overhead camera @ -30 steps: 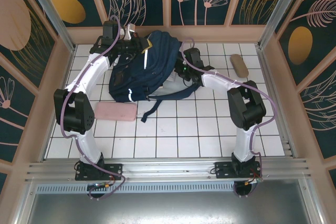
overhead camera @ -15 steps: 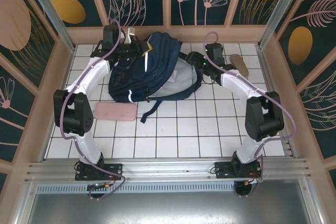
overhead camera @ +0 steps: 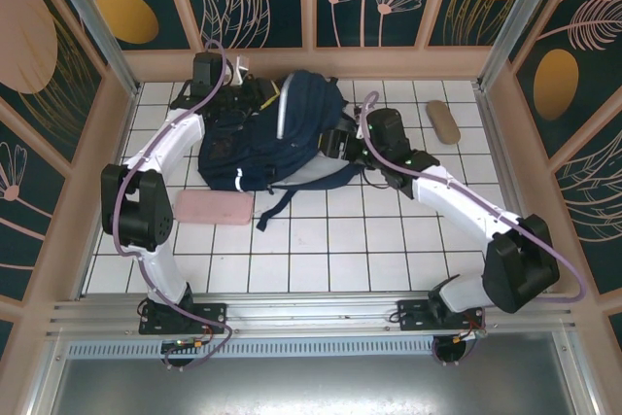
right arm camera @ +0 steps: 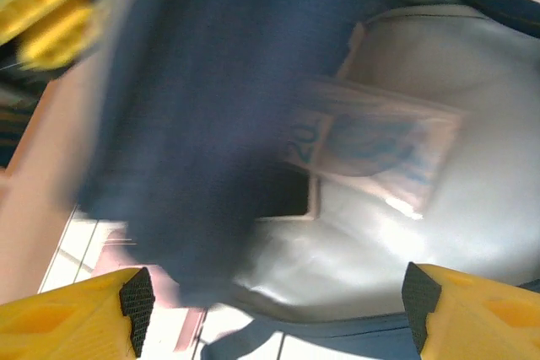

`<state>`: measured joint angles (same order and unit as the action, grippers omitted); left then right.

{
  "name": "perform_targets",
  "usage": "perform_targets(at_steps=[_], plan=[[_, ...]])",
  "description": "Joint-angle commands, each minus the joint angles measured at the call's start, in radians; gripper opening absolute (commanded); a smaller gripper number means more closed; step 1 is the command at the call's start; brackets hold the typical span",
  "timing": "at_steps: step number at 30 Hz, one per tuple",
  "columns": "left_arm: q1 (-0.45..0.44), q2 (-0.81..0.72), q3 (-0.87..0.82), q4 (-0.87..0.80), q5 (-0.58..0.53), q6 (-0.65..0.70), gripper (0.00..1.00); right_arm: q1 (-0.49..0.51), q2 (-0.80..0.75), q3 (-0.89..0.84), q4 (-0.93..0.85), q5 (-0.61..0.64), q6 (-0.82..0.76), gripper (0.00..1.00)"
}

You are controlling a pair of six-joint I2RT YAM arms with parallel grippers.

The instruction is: Pack the student bag

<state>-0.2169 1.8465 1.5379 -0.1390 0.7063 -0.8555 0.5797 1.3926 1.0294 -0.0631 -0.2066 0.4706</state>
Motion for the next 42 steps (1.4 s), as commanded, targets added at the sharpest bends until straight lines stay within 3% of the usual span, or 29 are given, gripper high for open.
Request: perform_targets(at_steps=[1, 4, 10, 17, 21, 25, 35, 42], plan=[[-0.006, -0.004, -0.064, 0.004, -0.046, 0.055, 0.32, 0.064, -0.031, -0.020, 0.023, -0.026, -0.079, 0.79], [-0.010, -0.053, -0.128, -0.016, -0.081, 0.083, 0.44, 0.127, -0.020, -0.011, 0.042, -0.010, -0.123, 0.79], [-0.008, -0.268, -0.254, -0.120, -0.280, 0.135, 0.60, 0.230, 0.142, 0.086, 0.070, -0.098, -0.170, 0.79], [0.013, -0.563, -0.439, -0.401, -0.742, -0.012, 0.90, 0.369, 0.405, 0.265, 0.067, -0.191, -0.186, 0.79], [0.034, -0.728, -0.593, -0.472, -0.864, -0.085, 0.97, 0.427, 0.544, 0.378, 0.036, -0.209, -0.191, 0.79], [0.037, -0.831, -0.697, -0.473, -0.899, -0.114, 0.98, 0.451, 0.671, 0.503, -0.004, -0.205, -0.184, 0.78], [0.040, -0.876, -0.835, -0.447, -0.894, -0.181, 0.99, 0.441, 0.906, 0.762, -0.095, -0.093, -0.157, 0.79], [0.122, -0.905, -0.922, -0.404, -0.856, -0.193, 0.98, 0.413, 0.973, 0.825, -0.131, 0.028, -0.136, 0.80]])
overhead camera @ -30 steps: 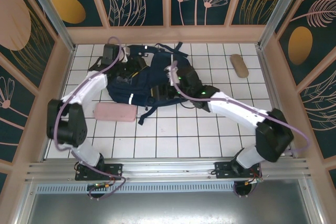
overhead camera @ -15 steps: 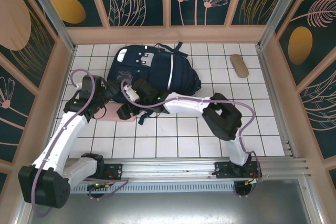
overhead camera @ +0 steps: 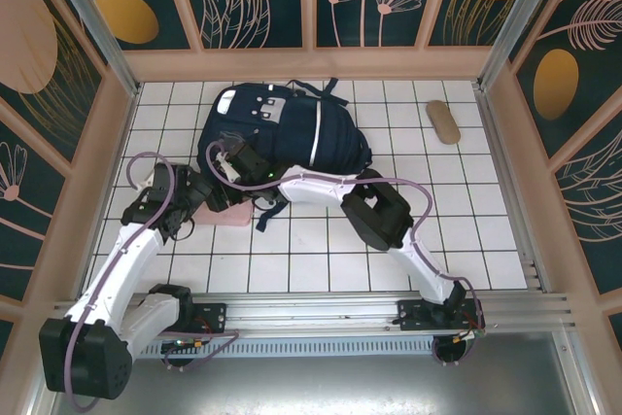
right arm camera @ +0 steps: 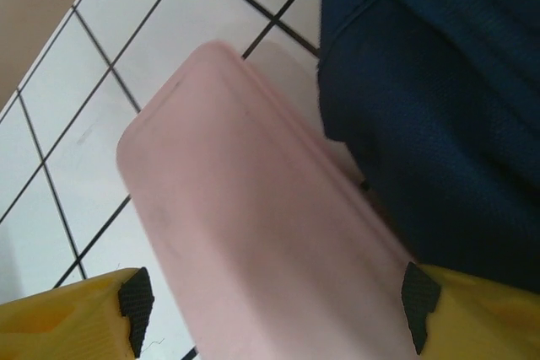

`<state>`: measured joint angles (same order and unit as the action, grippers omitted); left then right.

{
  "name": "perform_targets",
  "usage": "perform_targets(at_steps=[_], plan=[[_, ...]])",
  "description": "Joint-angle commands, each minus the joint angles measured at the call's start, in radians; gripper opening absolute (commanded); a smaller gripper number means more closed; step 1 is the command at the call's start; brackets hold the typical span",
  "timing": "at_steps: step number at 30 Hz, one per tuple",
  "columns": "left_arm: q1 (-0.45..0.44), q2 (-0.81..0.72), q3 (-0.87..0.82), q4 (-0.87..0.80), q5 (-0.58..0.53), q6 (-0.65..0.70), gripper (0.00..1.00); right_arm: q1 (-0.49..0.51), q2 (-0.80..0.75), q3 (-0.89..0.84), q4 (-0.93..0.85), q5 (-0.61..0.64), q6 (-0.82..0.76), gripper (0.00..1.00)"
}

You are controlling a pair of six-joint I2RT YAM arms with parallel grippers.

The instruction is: Pack the student bag

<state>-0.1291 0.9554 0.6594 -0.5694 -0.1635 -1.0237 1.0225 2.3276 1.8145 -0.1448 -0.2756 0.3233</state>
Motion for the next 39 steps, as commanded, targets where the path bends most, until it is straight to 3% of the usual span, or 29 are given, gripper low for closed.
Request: perform_targets(at_steps=[1, 9, 23, 30, 39], plan=[[0.046, -0.012, -0.058, 0.041, 0.027, -0.024, 0.98, -0.035, 0.043, 0.045, -0.055, 0.098, 0.011, 0.80], [0.129, 0.055, -0.197, 0.227, 0.158, -0.047, 0.98, -0.052, 0.075, 0.071, -0.137, 0.051, -0.014, 0.81], [0.129, 0.295, -0.257, 0.540, 0.384, -0.037, 0.95, -0.045, -0.142, -0.290, 0.022, -0.241, 0.021, 0.81], [0.129, 0.243, -0.315, 0.609, 0.484, -0.061, 0.93, -0.044, -0.122, -0.296, 0.065, -0.333, 0.085, 0.82], [0.128, 0.098, -0.404, 0.606, 0.559, -0.110, 0.91, -0.058, -0.092, -0.278, 0.152, -0.617, 0.173, 0.81]])
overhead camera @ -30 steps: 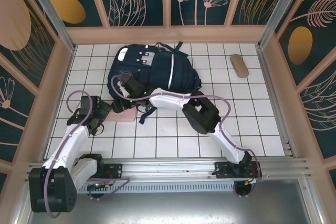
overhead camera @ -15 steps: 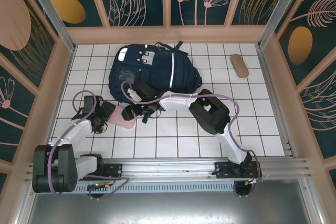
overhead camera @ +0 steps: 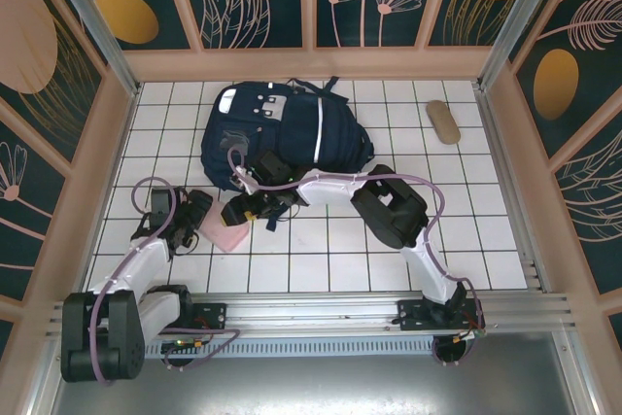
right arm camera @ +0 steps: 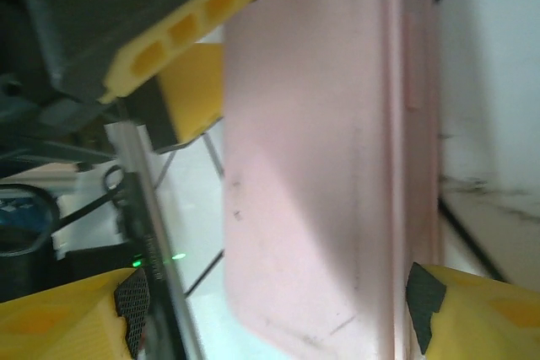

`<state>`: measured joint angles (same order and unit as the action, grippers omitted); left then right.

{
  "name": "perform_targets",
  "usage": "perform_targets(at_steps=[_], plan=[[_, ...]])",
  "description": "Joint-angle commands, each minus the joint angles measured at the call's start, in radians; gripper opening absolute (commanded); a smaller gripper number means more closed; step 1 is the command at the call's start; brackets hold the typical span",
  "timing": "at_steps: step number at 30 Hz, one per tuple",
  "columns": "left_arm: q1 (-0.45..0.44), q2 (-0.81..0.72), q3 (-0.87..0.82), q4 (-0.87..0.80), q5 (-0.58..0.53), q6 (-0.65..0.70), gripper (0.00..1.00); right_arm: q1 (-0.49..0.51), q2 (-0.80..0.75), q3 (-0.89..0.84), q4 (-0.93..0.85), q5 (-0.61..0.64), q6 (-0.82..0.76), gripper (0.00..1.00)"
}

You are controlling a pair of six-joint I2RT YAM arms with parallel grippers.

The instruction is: Pack the student bag

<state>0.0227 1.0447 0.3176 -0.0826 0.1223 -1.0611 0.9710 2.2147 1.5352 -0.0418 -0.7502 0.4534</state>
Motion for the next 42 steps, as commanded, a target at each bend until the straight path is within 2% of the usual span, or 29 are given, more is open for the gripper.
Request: perform_targets(at_steps=[1, 4, 9, 14, 17, 21, 24, 30, 34, 38, 42], plan=[[-0.024, -0.009, -0.071, 0.117, 0.280, -0.073, 0.91, -0.006, 0.022, 0.003, 0.044, -0.147, 0.045, 0.80], [-0.029, -0.051, -0.095, 0.115, 0.301, -0.080, 0.90, -0.006, 0.014, -0.008, 0.028, -0.117, 0.039, 0.80], [-0.055, -0.089, -0.134, 0.117, 0.317, -0.085, 0.89, -0.006, 0.011, -0.035, -0.038, 0.031, 0.026, 0.80], [-0.124, -0.101, -0.164, 0.136, 0.301, -0.110, 0.89, -0.002, 0.002, -0.069, -0.064, 0.161, 0.027, 0.80], [-0.160, -0.108, -0.171, 0.148, 0.293, -0.125, 0.89, 0.009, -0.007, -0.088, -0.069, 0.200, 0.036, 0.80], [-0.179, -0.119, -0.167, 0.150, 0.290, -0.124, 0.88, 0.027, -0.033, -0.145, -0.026, 0.193, 0.050, 0.80], [-0.181, -0.133, -0.171, 0.152, 0.289, -0.117, 0.81, 0.031, -0.065, -0.205, 0.030, 0.186, 0.073, 0.80], [-0.180, -0.166, -0.240, 0.227, 0.295, -0.142, 0.52, 0.032, -0.106, -0.312, 0.178, 0.117, 0.136, 0.77], [-0.180, -0.173, -0.243, 0.225, 0.292, -0.132, 0.36, 0.033, -0.105, -0.329, 0.209, 0.108, 0.153, 0.74], [-0.181, -0.226, -0.214, 0.151, 0.270, -0.117, 0.30, 0.032, -0.157, -0.368, 0.202, 0.124, 0.140, 0.74], [-0.181, -0.300, -0.179, 0.073, 0.249, -0.106, 0.28, 0.029, -0.254, -0.438, 0.168, 0.148, 0.104, 0.76]])
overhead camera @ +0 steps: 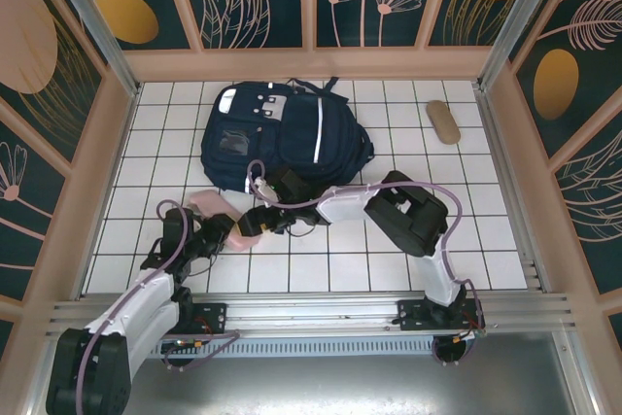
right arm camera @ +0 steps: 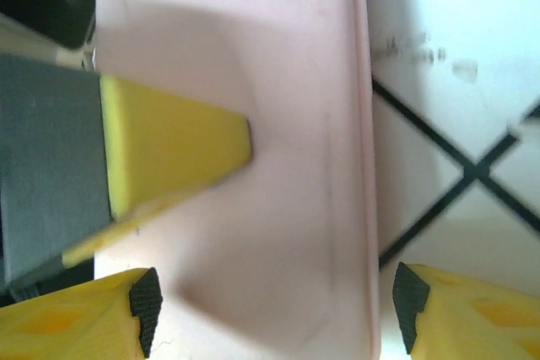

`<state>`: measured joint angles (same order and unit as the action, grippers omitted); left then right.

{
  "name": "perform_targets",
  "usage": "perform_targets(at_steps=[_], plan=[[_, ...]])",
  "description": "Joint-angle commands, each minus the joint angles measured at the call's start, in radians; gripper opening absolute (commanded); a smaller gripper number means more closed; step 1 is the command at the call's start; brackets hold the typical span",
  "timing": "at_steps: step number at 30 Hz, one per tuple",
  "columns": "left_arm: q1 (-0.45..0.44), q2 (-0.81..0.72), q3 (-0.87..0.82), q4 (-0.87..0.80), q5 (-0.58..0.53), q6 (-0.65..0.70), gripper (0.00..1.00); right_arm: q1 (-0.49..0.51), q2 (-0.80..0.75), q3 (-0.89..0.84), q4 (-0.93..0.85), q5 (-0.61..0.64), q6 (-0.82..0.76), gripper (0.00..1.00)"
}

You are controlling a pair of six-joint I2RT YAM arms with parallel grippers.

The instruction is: Pack the student bag

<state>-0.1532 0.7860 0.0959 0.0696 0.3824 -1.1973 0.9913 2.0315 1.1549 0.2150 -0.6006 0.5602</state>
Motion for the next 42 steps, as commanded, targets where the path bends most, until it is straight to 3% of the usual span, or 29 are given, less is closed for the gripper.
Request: perform_targets(at_steps=[1, 8, 13, 16, 19, 22, 29, 34, 42], plan=[[-0.004, -0.060, 0.051, -0.096, -0.010, 0.031, 0.28, 0.007, -0.104, -0.082, -0.092, -0.001, -0.011, 0.76], [-0.005, -0.156, 0.103, -0.166, 0.014, 0.026, 0.30, -0.030, -0.325, -0.226, -0.117, 0.028, -0.040, 0.78], [-0.004, -0.148, 0.192, -0.178, 0.104, 0.120, 0.27, -0.073, -0.471, -0.279, -0.123, 0.060, -0.026, 0.77], [-0.006, -0.130, 0.284, -0.182, 0.165, 0.199, 0.25, -0.095, -0.544, -0.277, -0.154, 0.169, 0.010, 0.78], [-0.018, -0.110, 0.361, -0.137, 0.219, 0.265, 0.23, -0.134, -0.623, -0.311, -0.107, 0.169, 0.047, 0.78], [-0.022, -0.076, 0.375, -0.001, 0.289, 0.232, 0.23, -0.191, -0.673, -0.336, -0.072, 0.162, 0.113, 0.77], [-0.032, -0.033, 0.290, 0.460, 0.344, -0.047, 0.24, -0.242, -0.716, -0.436, 0.287, 0.010, 0.376, 0.82], [-0.086, -0.038, 0.283, 0.499, 0.292, -0.075, 0.25, -0.218, -0.650, -0.443, 0.492, -0.026, 0.523, 0.86], [-0.164, -0.045, 0.249, 0.503, 0.182, -0.102, 0.26, -0.121, -0.531, -0.388, 0.674, 0.007, 0.603, 0.83]])
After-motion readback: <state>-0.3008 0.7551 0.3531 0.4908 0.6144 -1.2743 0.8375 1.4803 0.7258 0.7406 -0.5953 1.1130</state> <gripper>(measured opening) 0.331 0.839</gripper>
